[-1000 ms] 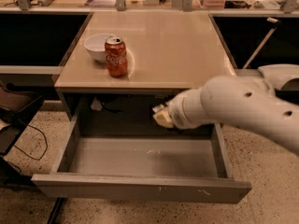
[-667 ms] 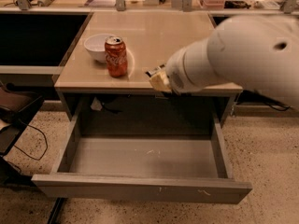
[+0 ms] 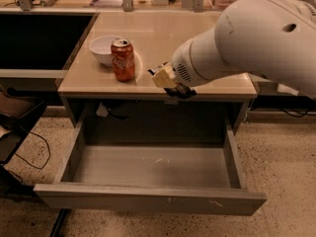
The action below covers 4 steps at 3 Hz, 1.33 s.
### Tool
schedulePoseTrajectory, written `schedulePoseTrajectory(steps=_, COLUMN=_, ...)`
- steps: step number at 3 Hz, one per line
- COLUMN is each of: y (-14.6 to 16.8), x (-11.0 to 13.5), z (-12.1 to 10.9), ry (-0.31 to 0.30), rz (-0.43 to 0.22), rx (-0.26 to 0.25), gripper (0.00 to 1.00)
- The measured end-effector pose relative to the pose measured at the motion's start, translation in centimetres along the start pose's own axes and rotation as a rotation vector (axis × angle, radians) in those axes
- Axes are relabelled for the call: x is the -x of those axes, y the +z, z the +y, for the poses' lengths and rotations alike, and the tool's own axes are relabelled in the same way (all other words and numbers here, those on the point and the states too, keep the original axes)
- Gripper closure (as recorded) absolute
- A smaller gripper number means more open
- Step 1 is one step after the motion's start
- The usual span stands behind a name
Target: Pick rxbar chocolate from top drawer and place on counter
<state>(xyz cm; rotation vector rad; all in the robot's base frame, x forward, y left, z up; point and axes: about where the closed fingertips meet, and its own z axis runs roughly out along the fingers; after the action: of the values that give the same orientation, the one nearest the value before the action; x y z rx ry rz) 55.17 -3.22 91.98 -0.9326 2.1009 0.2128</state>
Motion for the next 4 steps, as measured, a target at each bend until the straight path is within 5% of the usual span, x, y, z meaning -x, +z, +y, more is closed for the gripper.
schedulePoseTrajectory(steps=2, y=6.2, x=1.3, z=-9.8, ry=0.062, rz=0.027, rx=0.046, gripper=1.0)
schedulePoseTrajectory(steps=3, y=6.8, x=3.3, z=-15.7, ry=0.133, rz=-0.023, rx=0.014, gripper=1.0)
schedulePoseTrajectory(steps=4, y=7.4, x=2.5, z=-19.2, ry=0.203, rz=-0.041, rx=-0.001, gripper=1.0)
